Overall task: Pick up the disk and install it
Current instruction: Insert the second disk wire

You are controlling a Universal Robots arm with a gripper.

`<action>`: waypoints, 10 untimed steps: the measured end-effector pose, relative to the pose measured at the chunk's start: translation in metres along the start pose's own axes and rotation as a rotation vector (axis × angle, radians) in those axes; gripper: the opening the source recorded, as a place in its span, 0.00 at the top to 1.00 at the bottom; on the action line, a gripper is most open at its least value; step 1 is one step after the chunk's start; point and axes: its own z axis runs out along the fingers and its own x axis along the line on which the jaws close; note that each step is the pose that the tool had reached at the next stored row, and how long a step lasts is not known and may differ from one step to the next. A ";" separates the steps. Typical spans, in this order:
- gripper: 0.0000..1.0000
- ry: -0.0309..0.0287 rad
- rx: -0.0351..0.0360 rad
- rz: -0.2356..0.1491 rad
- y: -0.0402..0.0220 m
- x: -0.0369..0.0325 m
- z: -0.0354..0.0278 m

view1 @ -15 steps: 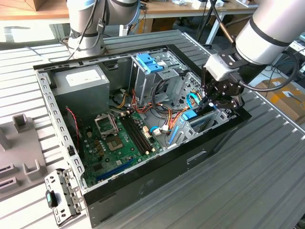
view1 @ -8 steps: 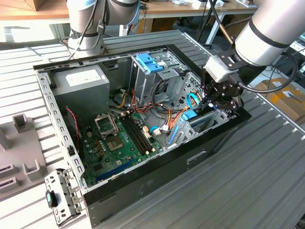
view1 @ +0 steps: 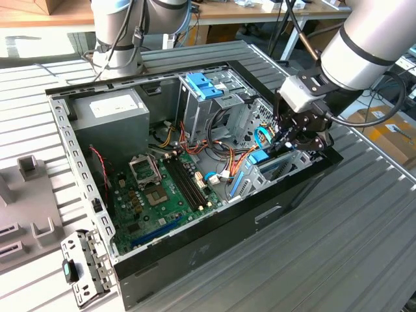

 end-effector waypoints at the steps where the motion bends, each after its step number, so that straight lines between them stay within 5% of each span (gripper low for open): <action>1: 0.76 -0.0046 -0.0001 0.000 -0.0001 -0.0004 -0.0029; 4: 0.76 -0.0192 -0.0005 0.001 -0.0005 -0.0020 -0.0129; 8: 0.78 -0.0252 -0.0006 0.001 -0.0005 -0.0030 -0.0145; 10: 0.89 -0.0270 -0.0006 0.001 -0.0005 -0.0030 -0.0145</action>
